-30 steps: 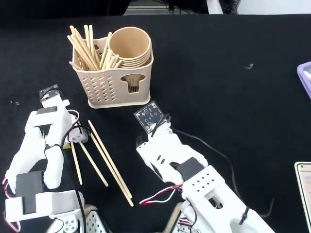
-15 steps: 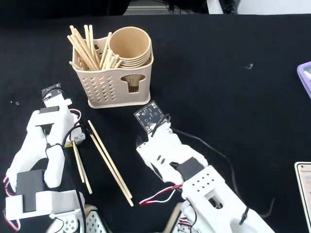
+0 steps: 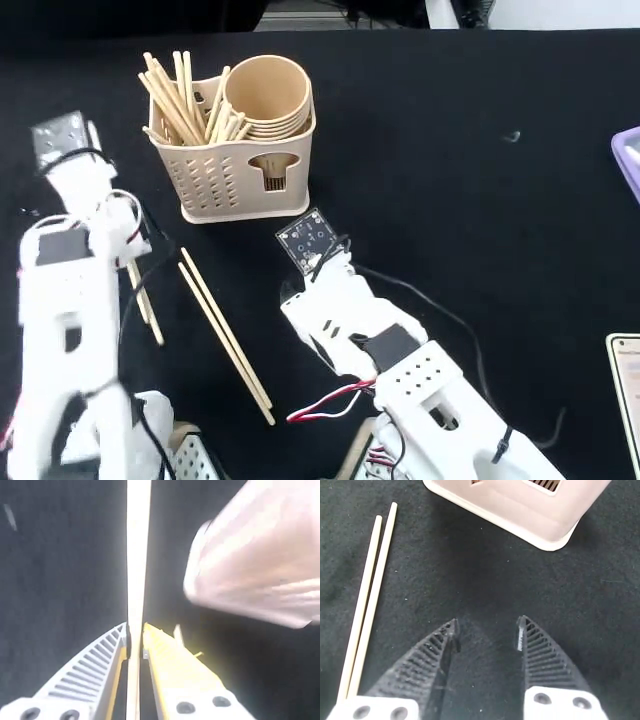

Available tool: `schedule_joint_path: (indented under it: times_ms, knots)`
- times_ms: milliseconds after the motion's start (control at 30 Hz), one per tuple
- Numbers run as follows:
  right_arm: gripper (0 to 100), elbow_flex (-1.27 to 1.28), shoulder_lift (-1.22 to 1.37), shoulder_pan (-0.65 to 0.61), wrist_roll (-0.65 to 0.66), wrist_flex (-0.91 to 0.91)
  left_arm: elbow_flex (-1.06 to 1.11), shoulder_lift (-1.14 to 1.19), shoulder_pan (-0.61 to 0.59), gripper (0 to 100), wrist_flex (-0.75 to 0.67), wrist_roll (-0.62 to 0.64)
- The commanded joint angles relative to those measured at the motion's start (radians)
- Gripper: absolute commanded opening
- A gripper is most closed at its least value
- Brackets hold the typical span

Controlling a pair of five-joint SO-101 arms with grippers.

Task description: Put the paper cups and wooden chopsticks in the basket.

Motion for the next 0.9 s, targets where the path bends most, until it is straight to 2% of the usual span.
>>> schedule_joint_path:
  times_ms: [0,200,367,667,867]
  knots:
    - [19.4,-0.008,0.002,0.021,0.000,-0.023,-0.008,-0.259,-0.031,3,-0.089,-0.077]
    - [19.4,-0.008,0.002,0.021,0.000,-0.023,-0.010,-0.470,-0.033,3,-0.175,-0.083]
    - [19.4,-0.008,0.002,0.021,0.000,-0.023,-0.010,-0.522,-0.022,3,-0.396,-0.083]
    - [19.4,-0.007,0.002,0.021,0.000,-0.023,-0.044,-0.508,0.208,3,-0.690,-0.083]
    - [19.4,-0.007,0.002,0.021,0.000,-0.023,-0.157,-0.345,0.295,3,-0.856,-0.091]
